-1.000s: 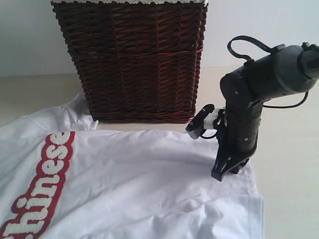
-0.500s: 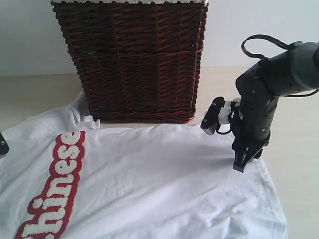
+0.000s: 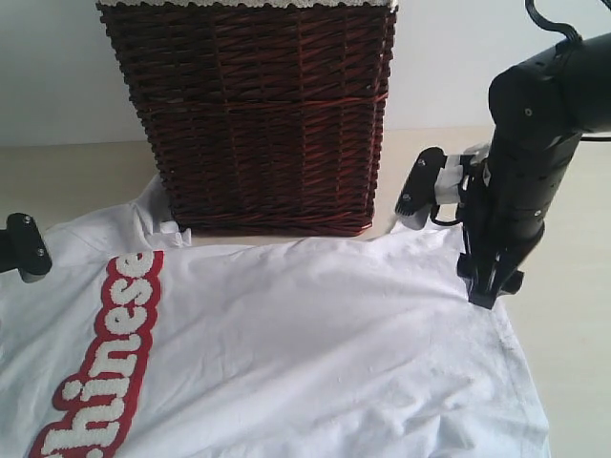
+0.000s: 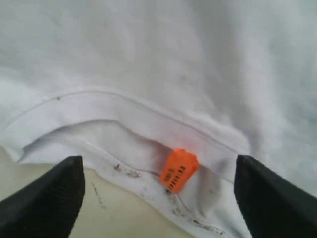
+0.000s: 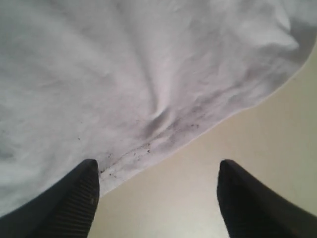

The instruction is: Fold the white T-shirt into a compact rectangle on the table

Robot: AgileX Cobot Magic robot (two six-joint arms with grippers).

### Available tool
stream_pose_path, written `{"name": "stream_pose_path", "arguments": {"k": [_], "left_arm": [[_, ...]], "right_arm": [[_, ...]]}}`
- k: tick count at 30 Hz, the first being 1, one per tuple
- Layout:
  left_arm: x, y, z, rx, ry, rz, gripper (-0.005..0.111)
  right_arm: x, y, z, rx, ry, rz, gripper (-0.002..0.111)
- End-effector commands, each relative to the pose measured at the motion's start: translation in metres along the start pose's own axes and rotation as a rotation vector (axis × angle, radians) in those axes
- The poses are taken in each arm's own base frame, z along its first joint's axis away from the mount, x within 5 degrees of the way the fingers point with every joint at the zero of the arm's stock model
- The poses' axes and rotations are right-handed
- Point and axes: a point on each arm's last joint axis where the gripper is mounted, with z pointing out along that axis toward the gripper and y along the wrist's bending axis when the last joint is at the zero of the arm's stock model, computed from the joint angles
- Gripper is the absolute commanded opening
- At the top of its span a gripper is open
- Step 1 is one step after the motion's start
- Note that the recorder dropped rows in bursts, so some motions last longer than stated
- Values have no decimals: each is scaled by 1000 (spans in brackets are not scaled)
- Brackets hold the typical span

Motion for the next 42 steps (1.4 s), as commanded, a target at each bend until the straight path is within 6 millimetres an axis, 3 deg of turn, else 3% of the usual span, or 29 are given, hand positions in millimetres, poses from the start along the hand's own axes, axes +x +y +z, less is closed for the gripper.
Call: {"name": "stream_pose_path", "arguments": {"k": [1,4,5,7,9,13,16,21,28,33,42], "left_arm": [[-1,-2,-8,8,-4,-17,79],[0,-2,-8,12,1,-17,79],[0,-2,-8,12,1,-17,79],[0,-2,-8,9,-2,-17,79],[-1,-2,-8,7,-5,-17,79],[-1,-2,-7,12,-9,-22,79],[-2,-2,-4,19,-3,-14,79],[-3,-2,-3,15,-10,-11,79],[-4,-4,-4,34,-17,-33,79],[-4,-4,-4,40,-21,-40,79],[-6,-8,-4,78,-46,-9,79]], "right_arm": [[6,4,3,-60,56,-127,65],[16,21,9,-227,102,-364,75],[24,35,17,-315,90,-490,82],[35,48,35,-319,62,-652,94],[36,47,45,-231,9,-567,105],[47,28,41,-165,-10,-487,105],[52,23,34,-209,-83,-472,105],[35,16,20,-225,-199,-431,105],[39,11,53,-229,-72,-377,105],[39,7,63,-200,-54,-404,105],[35,-1,47,-170,-65,-381,105]]}}
